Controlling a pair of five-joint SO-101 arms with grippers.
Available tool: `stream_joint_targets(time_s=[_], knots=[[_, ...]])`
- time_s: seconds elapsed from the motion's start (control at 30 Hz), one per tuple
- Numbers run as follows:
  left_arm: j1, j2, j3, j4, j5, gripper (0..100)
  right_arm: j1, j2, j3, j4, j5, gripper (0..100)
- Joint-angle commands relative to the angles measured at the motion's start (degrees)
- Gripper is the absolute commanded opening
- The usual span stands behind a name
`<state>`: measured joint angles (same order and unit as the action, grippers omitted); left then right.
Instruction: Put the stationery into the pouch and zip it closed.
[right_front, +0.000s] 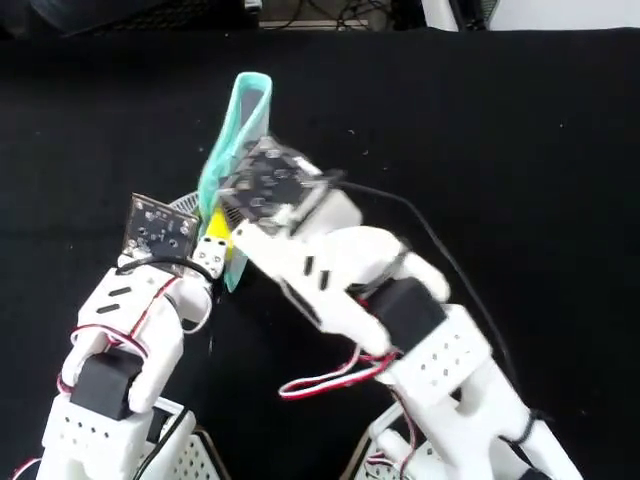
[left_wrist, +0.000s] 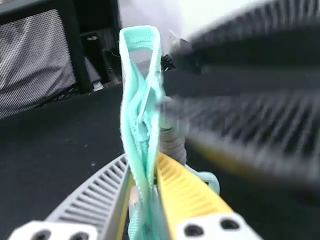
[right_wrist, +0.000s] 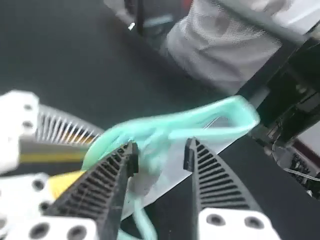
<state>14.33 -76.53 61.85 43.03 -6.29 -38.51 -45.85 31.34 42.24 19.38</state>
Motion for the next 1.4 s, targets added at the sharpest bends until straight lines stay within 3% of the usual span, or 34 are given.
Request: stream_joint_targets(time_s=[0.0, 0.83, 0.97, 1.23, 1.37], knots=[[0.6, 0.3, 0.4, -0.2, 0.3, 3, 0.8, -3.2, 0.5, -1.8, 0.4, 15.2], [0.6, 0.3, 0.4, -0.2, 0.4, 3, 0.7, 5.7, -1.5, 0.5, 3.9, 15.0], [0.6, 0.3, 0.4, -0.2, 0.4, 3, 0.7, 5.7, -1.8, 0.4, 4.0, 10.5], [0.6, 0.3, 0.4, -0.2, 0.3, 3, 0.8, 5.7, -1.9, 0.4, 3.5, 14.3], [0.6, 0.3, 0.4, -0.2, 0.3, 3, 0.9, 5.7, -1.5, -1.3, 3.5, 6.3]])
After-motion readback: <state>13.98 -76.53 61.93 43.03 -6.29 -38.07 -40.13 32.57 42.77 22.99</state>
